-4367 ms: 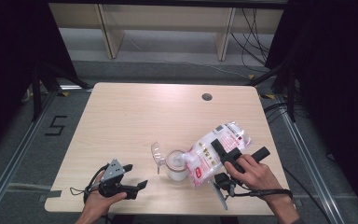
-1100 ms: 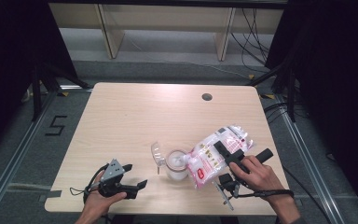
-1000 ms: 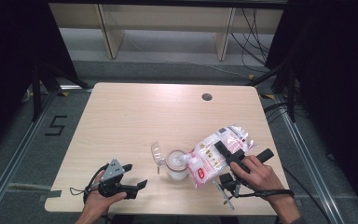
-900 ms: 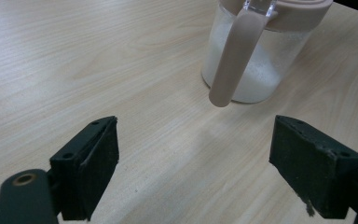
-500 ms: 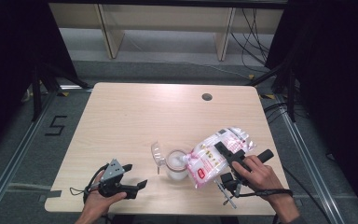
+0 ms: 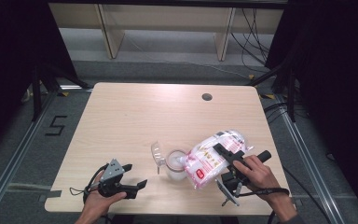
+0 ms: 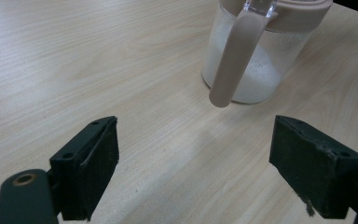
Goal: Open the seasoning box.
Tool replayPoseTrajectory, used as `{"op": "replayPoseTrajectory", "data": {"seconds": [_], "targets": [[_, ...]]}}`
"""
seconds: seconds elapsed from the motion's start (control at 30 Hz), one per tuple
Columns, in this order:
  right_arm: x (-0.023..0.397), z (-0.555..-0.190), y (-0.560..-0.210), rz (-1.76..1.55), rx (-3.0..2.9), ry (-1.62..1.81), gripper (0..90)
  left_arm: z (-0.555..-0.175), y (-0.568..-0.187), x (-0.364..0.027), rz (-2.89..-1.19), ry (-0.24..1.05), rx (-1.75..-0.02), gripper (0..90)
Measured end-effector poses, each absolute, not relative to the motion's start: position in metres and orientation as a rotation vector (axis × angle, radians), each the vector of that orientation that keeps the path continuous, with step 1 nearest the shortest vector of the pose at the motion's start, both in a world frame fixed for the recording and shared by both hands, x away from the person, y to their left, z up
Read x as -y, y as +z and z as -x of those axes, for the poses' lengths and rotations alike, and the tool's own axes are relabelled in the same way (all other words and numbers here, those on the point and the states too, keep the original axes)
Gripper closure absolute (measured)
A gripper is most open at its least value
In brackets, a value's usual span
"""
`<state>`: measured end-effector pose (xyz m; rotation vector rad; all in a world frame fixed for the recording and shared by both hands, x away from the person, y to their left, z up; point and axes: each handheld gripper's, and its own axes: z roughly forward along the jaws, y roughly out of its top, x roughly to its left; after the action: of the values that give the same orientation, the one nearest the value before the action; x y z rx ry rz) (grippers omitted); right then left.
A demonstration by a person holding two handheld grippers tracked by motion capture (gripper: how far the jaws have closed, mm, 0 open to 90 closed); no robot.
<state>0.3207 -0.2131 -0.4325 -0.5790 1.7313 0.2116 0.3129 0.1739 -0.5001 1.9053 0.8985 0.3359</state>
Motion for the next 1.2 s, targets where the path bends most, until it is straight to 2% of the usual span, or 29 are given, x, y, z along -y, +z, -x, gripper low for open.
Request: {"op": "replayPoseTrajectory", "data": {"seconds": [1.2], "targets": [[0.216,-0.326,-0.440,0.465,-1.785,0.429,80.6,-0.313,-0.500,-0.174,-1.890,0.335,-0.902,15.2]]}}
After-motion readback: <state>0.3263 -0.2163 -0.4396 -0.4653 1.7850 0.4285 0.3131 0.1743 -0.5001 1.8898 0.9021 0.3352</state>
